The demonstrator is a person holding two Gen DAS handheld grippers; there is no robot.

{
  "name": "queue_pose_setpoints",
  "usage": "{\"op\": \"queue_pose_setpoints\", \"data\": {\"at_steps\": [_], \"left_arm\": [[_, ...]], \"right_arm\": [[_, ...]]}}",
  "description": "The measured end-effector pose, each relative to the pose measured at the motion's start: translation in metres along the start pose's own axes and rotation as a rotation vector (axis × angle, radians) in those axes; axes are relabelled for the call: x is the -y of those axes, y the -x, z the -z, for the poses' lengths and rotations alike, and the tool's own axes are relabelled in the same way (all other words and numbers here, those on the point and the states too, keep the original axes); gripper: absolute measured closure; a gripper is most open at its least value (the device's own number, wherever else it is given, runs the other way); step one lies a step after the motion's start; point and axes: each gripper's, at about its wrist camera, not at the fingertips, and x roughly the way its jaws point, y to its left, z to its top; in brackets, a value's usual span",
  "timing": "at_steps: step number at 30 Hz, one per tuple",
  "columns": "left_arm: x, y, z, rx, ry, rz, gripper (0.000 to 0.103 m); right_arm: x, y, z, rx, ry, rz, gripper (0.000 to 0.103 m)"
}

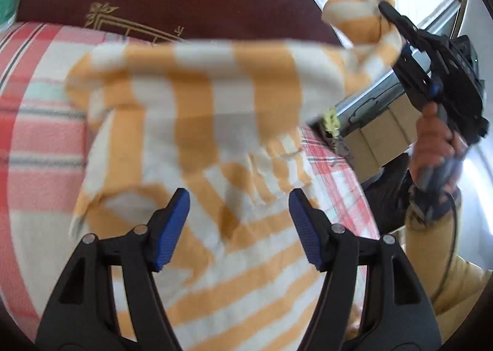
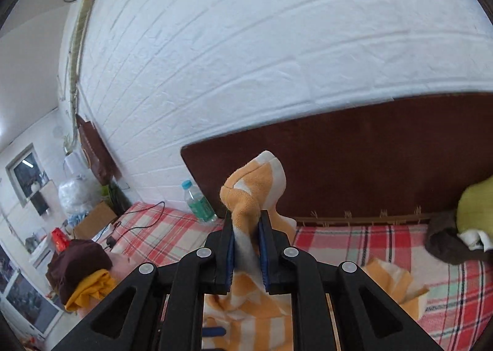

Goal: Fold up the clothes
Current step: 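Grasp the shirt with the left gripper while the right gripper grasps and lifts a corner, then lay the lifted corner over the shirt body with the right gripper and release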

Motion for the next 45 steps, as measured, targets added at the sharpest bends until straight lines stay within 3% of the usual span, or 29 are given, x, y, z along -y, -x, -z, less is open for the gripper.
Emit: {"op": "queue_pose_setpoints", "data": {"at_steps": [2,4,9,13,18,21,25,30,32,34,36,37,39,45], "left_arm": [[-0.004,-0.02,-0.011,-0.02,0.047,0.013,0.035],[-0.013,-0.023,-0.016,0.025,0.074,-0.011,0.035],[-0.044,0.016,-0.004,0.19,0.151,-0.077,0.036],[-0.06,0.04,0.002,0.244,0.219,-0.068,0.036],[-0.047,0.042,0.014,0.182,0.141,-0.105,0.035],[-0.043,0.039,0.019,0.141,0.112,-0.088,0.035],[-0.047,0.014,0.013,0.074,0.142,-0.06,0.027],[-0.039,-0.003,0.004,0.072,0.138,-0.059,0.028],[-0.039,0.0,-0.002,0.105,0.15,-0.068,0.052],[-0.044,0.01,-0.007,0.143,0.179,-0.084,0.063],[-0.049,0.023,-0.006,0.185,0.191,-0.102,0.063],[-0.052,0.029,-0.004,0.202,0.198,-0.105,0.063],[-0.059,0.037,0.001,0.211,0.207,-0.133,0.063],[-0.073,0.046,0.029,0.164,0.216,-0.187,0.063]], "right_arm": [[0.024,-0.003,0.012,-0.031,-0.074,0.01,0.09],[0.042,-0.003,0.024,-0.038,-0.111,0.042,0.09],[0.086,0.009,0.059,-0.048,-0.153,0.108,0.087],[0.103,0.01,0.089,-0.1,-0.161,0.132,0.085],[0.112,0.01,0.123,-0.166,-0.157,0.139,0.084],[0.117,0.011,0.144,-0.206,-0.155,0.143,0.084],[0.124,0.012,0.168,-0.25,-0.156,0.147,0.084],[0.119,0.021,0.156,-0.194,-0.176,0.127,0.085],[0.111,0.025,0.139,-0.125,-0.15,0.12,0.085],[0.101,0.033,0.122,-0.032,-0.106,0.106,0.085],[0.096,0.04,0.118,0.021,-0.082,0.076,0.084],[0.1,0.038,0.127,-0.014,-0.091,0.085,0.084],[0.108,0.033,0.143,-0.085,-0.109,0.102,0.07],[0.133,0.024,0.19,-0.279,-0.162,0.146,0.067]]}}
